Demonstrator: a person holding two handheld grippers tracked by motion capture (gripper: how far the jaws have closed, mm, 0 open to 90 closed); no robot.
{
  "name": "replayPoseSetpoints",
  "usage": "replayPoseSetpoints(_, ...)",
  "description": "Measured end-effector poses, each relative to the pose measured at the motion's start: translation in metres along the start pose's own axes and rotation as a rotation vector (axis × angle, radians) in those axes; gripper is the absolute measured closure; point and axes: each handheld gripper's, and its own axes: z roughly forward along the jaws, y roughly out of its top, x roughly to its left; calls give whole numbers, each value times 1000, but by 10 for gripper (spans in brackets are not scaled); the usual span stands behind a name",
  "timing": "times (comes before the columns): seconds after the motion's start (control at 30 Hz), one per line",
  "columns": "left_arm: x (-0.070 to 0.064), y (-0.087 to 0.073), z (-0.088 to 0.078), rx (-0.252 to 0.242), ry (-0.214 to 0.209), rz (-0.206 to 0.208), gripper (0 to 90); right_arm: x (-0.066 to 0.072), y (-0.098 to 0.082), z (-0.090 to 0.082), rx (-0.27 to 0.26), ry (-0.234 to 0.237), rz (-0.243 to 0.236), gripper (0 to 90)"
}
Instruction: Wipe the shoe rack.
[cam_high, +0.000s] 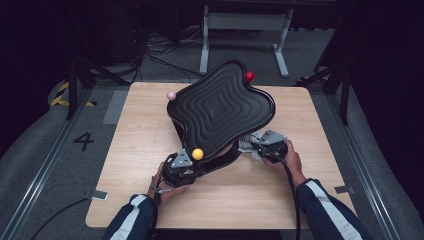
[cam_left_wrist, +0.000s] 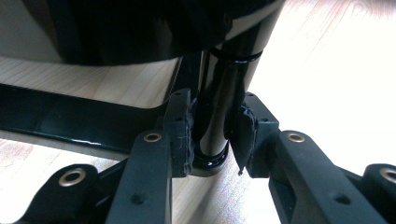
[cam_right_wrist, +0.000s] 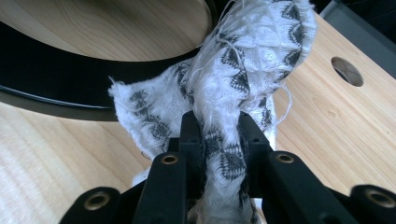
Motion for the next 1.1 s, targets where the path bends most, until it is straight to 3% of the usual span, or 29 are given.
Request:
replayPoseSetpoints(0.17, 0, 0, 0, 2, 3, 3, 694, -6, -3, -15, -60, 18, 15, 759)
replayPoseSetpoints(0.37, -4, 2, 3, 6, 42, 20, 725, -9, -7, -32, -122, 41, 49, 757)
replayPoseSetpoints(0.5, -4, 3, 4, 3, 41, 11, 720, -6, -6, -43, -152, 42, 47, 754)
replayPoseSetpoints(0.67, -7, 11, 14, 10, 57, 32, 720, 2, 0, -57, -209, 59, 47, 753)
replayPoseSetpoints(1.0, -12, 25, 33, 5, 44, 45, 731, 15, 2, -69, -237, 59, 31, 751)
replayPoseSetpoints(1.1, -10, 26, 34, 5, 9, 38, 721, 17, 3, -74, -253, 61, 33, 749)
